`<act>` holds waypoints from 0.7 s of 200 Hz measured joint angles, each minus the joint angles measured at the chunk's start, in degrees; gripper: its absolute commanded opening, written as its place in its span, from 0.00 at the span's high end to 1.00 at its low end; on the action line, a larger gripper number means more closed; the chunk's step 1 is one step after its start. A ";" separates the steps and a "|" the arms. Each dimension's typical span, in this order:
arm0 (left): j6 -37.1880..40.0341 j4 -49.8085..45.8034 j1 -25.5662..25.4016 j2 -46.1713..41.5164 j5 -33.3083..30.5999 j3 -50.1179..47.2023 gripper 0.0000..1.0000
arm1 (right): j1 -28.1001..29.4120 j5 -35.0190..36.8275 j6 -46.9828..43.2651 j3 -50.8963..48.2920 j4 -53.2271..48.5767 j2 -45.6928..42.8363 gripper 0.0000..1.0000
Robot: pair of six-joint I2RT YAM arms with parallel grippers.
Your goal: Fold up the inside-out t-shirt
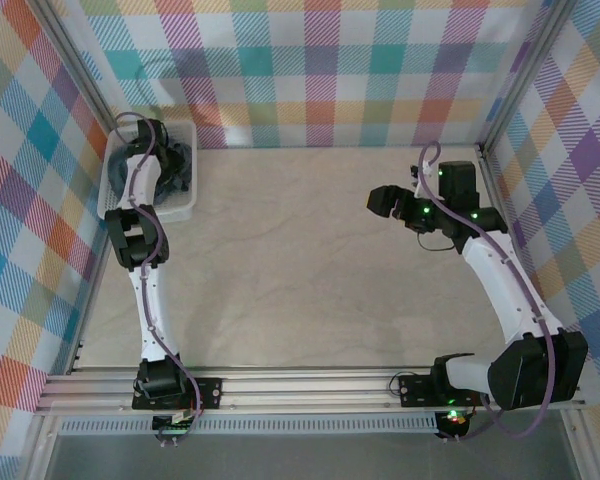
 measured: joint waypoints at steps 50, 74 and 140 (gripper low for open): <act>0.20 -0.50 -2.40 -16.70 3.41 0.00 1.00 | 0.00 0.11 0.00 0.68 0.11 -1.40 0.00; -0.94 -0.22 -6.82 -31.06 5.46 3.26 1.00 | 0.00 0.50 0.42 -0.37 1.36 -4.39 0.00; -0.83 10.12 -26.86 -59.08 8.04 -0.15 1.00 | 0.00 1.86 1.40 -2.82 2.27 -7.48 0.00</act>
